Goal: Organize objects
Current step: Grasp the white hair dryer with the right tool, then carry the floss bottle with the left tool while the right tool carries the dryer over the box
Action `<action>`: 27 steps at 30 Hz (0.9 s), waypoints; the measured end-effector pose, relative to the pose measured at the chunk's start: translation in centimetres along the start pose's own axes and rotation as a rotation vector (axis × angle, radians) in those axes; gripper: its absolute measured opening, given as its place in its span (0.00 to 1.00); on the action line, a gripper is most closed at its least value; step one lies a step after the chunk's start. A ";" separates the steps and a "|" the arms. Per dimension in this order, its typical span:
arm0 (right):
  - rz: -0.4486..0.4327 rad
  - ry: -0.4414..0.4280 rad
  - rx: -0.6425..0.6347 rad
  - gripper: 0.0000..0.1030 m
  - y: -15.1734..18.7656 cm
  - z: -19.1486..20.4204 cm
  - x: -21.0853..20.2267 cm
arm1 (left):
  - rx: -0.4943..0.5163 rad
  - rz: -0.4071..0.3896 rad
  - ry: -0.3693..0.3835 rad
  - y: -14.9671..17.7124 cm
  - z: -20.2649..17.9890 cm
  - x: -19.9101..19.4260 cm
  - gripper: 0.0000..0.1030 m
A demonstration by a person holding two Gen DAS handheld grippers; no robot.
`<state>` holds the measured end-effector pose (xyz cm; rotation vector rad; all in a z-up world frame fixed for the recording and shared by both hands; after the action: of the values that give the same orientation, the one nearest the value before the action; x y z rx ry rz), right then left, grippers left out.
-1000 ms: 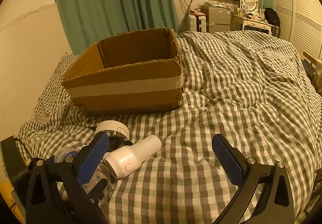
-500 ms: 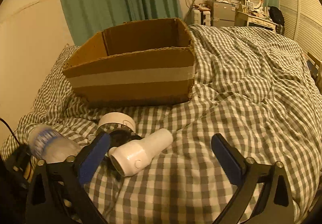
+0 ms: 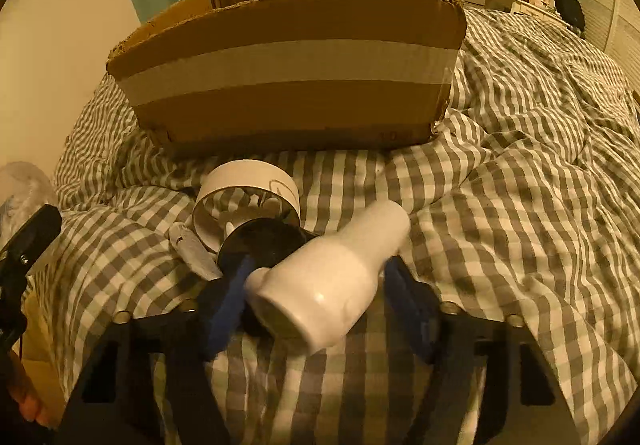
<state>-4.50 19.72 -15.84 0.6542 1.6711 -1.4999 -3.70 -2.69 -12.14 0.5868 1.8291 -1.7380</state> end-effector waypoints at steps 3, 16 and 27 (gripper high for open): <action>-0.011 0.003 -0.018 0.58 0.1 0.1 -0.7 | 0.012 0.000 0.012 0.2 -0.7 -0.3 0.87; -0.183 0.031 -0.123 0.58 -2.7 1.3 -9.6 | 0.002 -0.095 0.058 -3.1 -1.2 -6.0 0.87; -0.380 -0.043 -0.206 0.58 -11.2 3.0 -17.1 | -0.051 -0.241 0.047 -13.5 -0.2 -8.8 0.87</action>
<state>-3.23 16.98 4.60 0.1976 1.9617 -1.5539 -5.81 -2.94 3.84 0.4030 2.0415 -1.8374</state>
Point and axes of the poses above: each gripper's, at about its wrist camera, not at the fingertips, and x roughly the way its jaws point, z to its left, y to its underside, the point moved 7 cm from there along x, roughly the way its jaws point, and after that the axes turned 10 degrees about -x, right-handed, at the moved point
